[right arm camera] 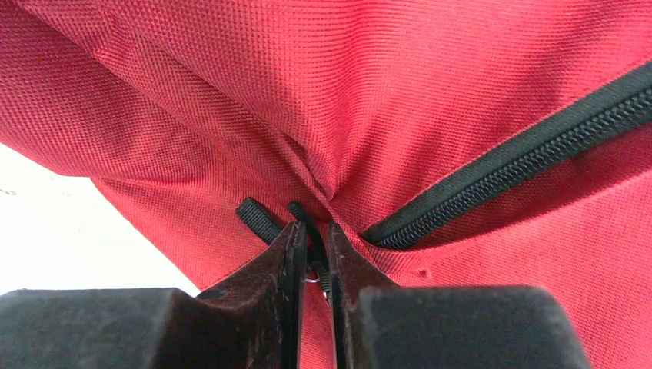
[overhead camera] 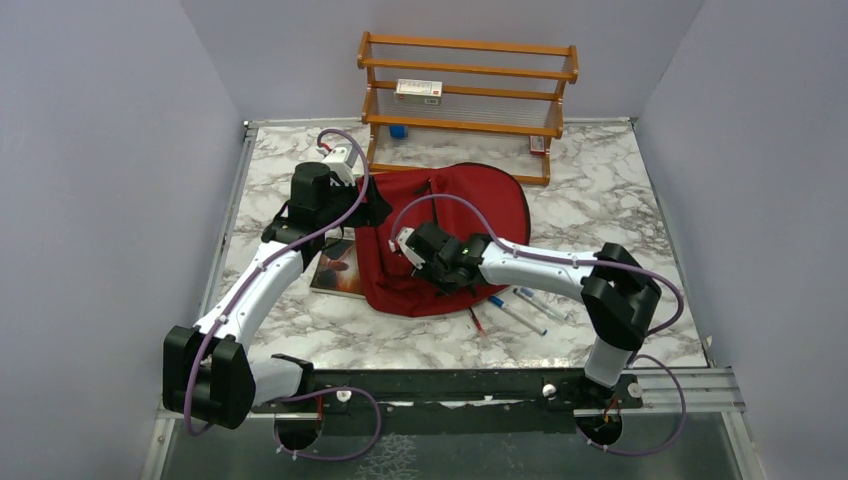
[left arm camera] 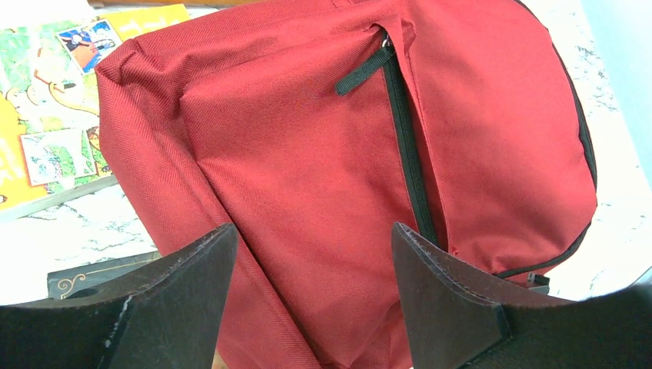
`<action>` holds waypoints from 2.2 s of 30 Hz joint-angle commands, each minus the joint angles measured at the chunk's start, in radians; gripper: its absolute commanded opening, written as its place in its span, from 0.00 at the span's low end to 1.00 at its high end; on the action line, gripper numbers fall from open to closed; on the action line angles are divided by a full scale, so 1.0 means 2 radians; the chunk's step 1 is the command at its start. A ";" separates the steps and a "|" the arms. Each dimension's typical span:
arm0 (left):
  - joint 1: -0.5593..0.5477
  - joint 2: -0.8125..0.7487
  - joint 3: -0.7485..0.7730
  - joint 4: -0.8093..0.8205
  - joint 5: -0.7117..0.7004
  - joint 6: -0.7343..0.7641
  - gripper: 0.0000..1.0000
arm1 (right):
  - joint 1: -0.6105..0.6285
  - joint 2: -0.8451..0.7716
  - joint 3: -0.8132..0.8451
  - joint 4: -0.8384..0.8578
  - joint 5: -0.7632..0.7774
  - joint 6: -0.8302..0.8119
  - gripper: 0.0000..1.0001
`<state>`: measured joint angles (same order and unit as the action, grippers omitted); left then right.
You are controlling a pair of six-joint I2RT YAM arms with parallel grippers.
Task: Pack the student bag
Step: Unzip the student bag at the center of the board.
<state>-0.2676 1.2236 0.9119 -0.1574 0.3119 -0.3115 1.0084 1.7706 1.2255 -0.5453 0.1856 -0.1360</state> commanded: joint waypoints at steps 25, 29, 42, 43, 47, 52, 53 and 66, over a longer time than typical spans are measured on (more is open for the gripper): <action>-0.021 -0.062 -0.050 0.095 0.112 0.034 0.73 | -0.015 -0.229 -0.180 0.205 0.074 0.290 0.00; -0.045 -0.098 -0.084 0.101 0.091 0.037 0.72 | -0.047 -0.252 -0.204 0.244 0.017 0.317 0.00; -0.132 -0.220 -0.215 0.207 0.117 0.116 0.70 | -0.098 -0.295 -0.222 0.298 -0.086 0.358 0.00; -0.137 -0.220 -0.216 0.208 0.118 0.130 0.70 | -0.098 -0.295 -0.220 0.300 -0.089 0.362 0.00; -0.166 -0.196 -0.210 0.205 0.104 0.178 0.67 | -0.099 -0.298 -0.214 0.305 -0.107 0.370 0.00; -0.205 -0.144 -0.192 0.206 0.052 0.209 0.66 | -0.099 -0.308 -0.217 0.305 -0.113 0.376 0.00; -0.215 -0.134 -0.187 0.206 0.044 0.215 0.66 | -0.099 -0.312 -0.219 0.306 -0.114 0.377 0.01; -0.303 -0.047 -0.166 0.249 -0.080 0.237 0.64 | -0.100 -0.343 -0.244 0.311 -0.119 0.390 0.01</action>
<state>-0.8295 1.0927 0.5480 0.2646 0.2535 0.1356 0.8116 1.1072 0.7479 0.0219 -0.0246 0.6289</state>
